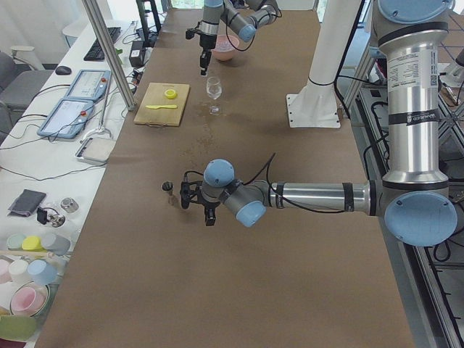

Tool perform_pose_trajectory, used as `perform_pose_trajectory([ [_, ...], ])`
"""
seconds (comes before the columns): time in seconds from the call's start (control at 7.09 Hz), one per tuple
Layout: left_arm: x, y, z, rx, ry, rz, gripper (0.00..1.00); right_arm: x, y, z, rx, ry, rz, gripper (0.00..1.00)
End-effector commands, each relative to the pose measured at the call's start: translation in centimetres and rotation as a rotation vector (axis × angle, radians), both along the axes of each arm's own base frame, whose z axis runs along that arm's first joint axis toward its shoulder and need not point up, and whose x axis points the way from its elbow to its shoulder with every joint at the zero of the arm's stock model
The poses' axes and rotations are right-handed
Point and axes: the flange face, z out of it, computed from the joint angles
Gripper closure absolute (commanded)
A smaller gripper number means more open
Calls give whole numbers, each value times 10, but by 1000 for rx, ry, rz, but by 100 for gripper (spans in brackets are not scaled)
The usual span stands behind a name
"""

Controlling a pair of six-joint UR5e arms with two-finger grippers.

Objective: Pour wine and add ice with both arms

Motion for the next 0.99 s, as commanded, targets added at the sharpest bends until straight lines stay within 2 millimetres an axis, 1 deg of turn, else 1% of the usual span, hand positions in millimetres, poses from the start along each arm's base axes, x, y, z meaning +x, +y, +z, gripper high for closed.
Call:
perform_pose_trajectory([
  [0.0,2,-7,1,0,0,0,1,2,16,-7,-7,-30,-37,100],
  [0.14,3,-7,4,-5,-2,0,1,-7,21,-2,-13,-21,-46,100],
  [0.28,2,-7,6,-8,-3,1,1,-8,23,8,-17,-17,-51,100],
  [0.42,2,-7,10,-10,-3,2,1,-8,23,6,-15,-19,-51,95],
  [0.56,3,-7,10,-10,-3,2,1,-9,23,7,-27,-21,-44,65],
  [0.71,3,-7,9,-8,-1,1,1,-9,22,8,-56,-24,-28,23],
  [0.85,3,-7,9,-8,-1,1,1,-10,22,9,-61,-22,-27,0],
])
